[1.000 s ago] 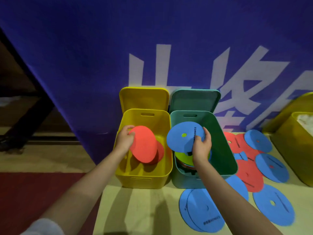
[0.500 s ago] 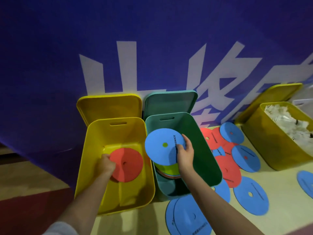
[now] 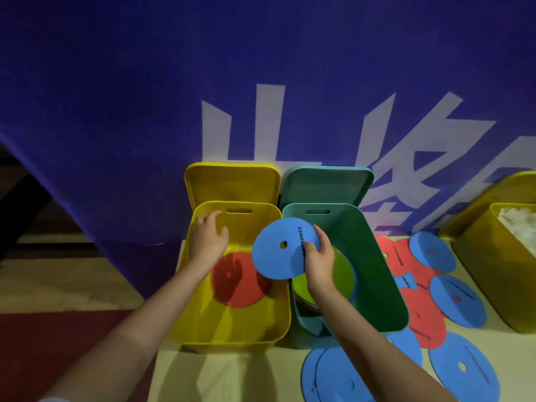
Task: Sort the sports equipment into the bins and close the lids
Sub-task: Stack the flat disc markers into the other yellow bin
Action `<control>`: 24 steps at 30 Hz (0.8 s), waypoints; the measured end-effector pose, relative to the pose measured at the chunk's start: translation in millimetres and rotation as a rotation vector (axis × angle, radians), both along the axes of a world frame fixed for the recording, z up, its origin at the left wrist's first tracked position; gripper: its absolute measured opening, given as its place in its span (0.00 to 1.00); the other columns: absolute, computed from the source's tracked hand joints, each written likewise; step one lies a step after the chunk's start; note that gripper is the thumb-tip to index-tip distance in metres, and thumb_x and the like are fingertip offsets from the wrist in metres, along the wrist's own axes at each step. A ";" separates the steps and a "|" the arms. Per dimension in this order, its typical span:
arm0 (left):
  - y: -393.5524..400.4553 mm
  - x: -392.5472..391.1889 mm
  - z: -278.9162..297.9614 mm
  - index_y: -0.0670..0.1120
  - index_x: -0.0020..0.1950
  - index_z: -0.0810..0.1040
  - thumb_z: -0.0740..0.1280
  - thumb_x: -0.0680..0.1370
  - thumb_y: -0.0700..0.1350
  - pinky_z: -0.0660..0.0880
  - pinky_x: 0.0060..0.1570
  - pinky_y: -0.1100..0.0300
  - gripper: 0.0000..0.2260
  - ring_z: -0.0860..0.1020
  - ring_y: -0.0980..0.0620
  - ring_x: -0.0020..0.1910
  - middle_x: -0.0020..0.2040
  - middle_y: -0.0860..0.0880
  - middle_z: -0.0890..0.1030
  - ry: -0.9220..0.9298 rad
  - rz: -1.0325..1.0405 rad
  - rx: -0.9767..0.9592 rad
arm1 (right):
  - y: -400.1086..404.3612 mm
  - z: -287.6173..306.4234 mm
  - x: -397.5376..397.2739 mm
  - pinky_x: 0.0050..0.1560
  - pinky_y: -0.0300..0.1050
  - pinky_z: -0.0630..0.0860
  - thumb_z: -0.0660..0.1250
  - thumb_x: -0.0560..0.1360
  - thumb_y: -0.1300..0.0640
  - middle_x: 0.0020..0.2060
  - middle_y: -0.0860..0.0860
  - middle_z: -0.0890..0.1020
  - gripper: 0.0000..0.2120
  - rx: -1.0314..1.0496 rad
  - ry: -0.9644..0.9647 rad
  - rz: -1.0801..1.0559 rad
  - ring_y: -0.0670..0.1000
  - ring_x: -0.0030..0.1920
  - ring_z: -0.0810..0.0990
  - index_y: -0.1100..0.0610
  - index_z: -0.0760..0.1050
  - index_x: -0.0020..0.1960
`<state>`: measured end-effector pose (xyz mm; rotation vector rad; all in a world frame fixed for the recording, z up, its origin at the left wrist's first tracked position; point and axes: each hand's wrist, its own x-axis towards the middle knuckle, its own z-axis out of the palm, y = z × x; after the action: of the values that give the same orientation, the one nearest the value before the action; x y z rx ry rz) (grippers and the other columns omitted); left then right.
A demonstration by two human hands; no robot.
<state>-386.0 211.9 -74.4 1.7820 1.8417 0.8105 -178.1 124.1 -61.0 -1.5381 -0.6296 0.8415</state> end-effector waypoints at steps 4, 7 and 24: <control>-14.9 -34.0 8.6 0.45 0.70 0.70 0.62 0.75 0.45 0.69 0.61 0.43 0.22 0.71 0.38 0.63 0.66 0.40 0.72 0.301 0.026 0.161 | 11.5 -1.0 -35.6 0.67 0.48 0.69 0.62 0.77 0.65 0.66 0.54 0.74 0.22 -0.045 -0.209 0.268 0.54 0.66 0.72 0.59 0.68 0.70; -22.3 -48.6 -3.6 0.47 0.78 0.55 0.57 0.81 0.47 0.73 0.55 0.44 0.26 0.71 0.37 0.63 0.71 0.40 0.66 0.181 0.086 -0.134 | 19.8 -8.1 -57.5 0.65 0.41 0.65 0.62 0.77 0.64 0.67 0.54 0.73 0.23 -0.106 -0.350 0.427 0.54 0.67 0.71 0.59 0.66 0.71; -27.7 -57.4 -26.3 0.56 0.77 0.58 0.53 0.83 0.44 0.72 0.39 0.50 0.21 0.78 0.40 0.45 0.52 0.42 0.80 -0.049 0.109 -0.121 | 81.8 -121.5 -84.8 0.64 0.54 0.71 0.56 0.78 0.73 0.61 0.63 0.75 0.19 -0.413 -0.045 0.280 0.63 0.64 0.74 0.65 0.66 0.68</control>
<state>-443.4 184.2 -100.7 1.5860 1.9275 0.7583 -262.9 205.9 -182.5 -1.8699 -0.7478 1.2080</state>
